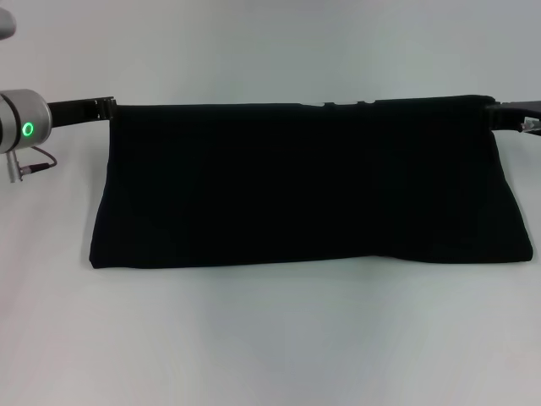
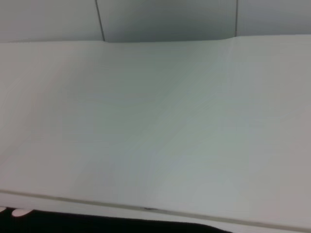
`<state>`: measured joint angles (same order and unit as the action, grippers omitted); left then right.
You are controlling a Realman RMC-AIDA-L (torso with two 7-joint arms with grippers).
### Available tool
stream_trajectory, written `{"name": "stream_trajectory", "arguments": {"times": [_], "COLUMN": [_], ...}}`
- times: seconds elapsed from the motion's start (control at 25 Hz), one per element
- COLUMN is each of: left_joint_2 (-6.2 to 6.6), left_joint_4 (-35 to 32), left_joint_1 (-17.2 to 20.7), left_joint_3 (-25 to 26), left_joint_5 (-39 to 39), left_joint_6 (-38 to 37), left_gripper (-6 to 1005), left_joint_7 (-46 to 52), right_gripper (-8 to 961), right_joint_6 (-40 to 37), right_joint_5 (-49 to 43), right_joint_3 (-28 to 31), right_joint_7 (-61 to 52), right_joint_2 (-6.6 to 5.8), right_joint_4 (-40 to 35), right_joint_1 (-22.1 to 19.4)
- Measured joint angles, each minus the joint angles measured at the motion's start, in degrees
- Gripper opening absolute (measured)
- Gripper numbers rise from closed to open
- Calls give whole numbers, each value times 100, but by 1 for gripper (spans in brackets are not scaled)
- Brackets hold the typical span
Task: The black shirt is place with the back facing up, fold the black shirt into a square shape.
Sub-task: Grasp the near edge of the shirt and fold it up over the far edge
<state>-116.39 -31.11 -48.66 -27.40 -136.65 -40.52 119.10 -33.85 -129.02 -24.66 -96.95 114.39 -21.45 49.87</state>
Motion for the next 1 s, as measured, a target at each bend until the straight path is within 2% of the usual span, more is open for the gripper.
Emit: {"name": "stream_trajectory", "arguments": {"times": [0.32,0.52,0.76,0.8,0.84,1.0], "left_joint_2": [-37,-67,-80,-113,-119,-153], "left_joint_4": [29,208,462,487,487,474], "left_joint_1": [-6,-51,-77,-35,-26,67], "left_joint_3": [-42,-52,-55,-33,-29,-7], "left_joint_5": [-1,-2,-2,-2,-2,6], "left_joint_6": [162,268,788,1123,1182,1444], "left_gripper": [15,19,25,26,63,209], "left_joint_7": [1,31,46,57,57,63], "right_gripper": [37,91,156,167,178,339], "right_joint_6": [217,293,576,661,716,559], "right_joint_5": [0,-16,-4,-3,-2,1], "right_joint_3": [-27,-165,-284,-281,-280,-276], "right_joint_7": [155,115,103,103,102,-13], "right_joint_2": [29,32,57,56,49,-51], "right_joint_4": [191,227,105,93,88,80], "right_joint_1": [51,52,-6,-13,-18,-45]}}
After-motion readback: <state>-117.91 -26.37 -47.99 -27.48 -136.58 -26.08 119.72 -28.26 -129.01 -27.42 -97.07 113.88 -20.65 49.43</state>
